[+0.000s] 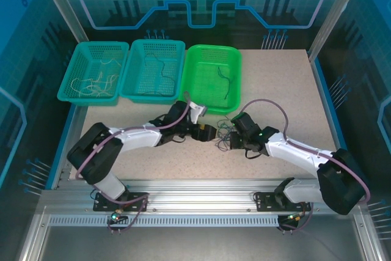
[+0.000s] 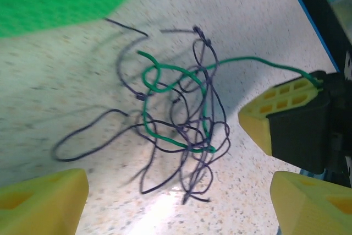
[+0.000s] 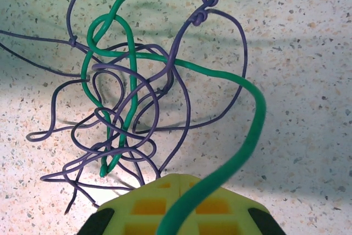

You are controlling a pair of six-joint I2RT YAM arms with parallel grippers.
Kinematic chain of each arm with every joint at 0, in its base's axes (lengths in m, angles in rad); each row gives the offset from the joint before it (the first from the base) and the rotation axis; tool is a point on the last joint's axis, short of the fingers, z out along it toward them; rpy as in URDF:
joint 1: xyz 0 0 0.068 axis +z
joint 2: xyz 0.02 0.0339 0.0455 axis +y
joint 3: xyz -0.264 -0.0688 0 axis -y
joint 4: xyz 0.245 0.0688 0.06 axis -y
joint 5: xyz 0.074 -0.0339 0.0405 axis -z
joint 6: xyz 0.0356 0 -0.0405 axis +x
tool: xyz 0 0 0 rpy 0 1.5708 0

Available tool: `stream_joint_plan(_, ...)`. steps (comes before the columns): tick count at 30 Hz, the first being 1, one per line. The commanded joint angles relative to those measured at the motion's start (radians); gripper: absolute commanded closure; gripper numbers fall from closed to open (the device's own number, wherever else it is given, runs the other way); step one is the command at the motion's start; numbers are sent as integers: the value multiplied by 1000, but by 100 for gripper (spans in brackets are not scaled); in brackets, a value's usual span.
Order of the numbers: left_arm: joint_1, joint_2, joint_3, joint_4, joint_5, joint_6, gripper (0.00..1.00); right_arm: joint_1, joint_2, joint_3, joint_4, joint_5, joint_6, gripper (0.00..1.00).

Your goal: Untangle the cables

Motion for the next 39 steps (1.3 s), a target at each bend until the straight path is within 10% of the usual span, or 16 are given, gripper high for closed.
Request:
stream_joint_plan(1,-13,47,79,-101,14,-2,17,-10,-16,-19,3,-6,-9,100)
stream_joint_plan(14,-100,224,281,-327,-123,23,28,-10,-24,-26,15,-14,19,100)
stream_joint_plan(25,-98,202,270,-316,-180,-18,99,-16,-35,-69,30,-7,74,100)
stream_joint_plan(39,0,42,130,-249,-32,-12,100,-382,-388,-250,-171,-17,197,97)
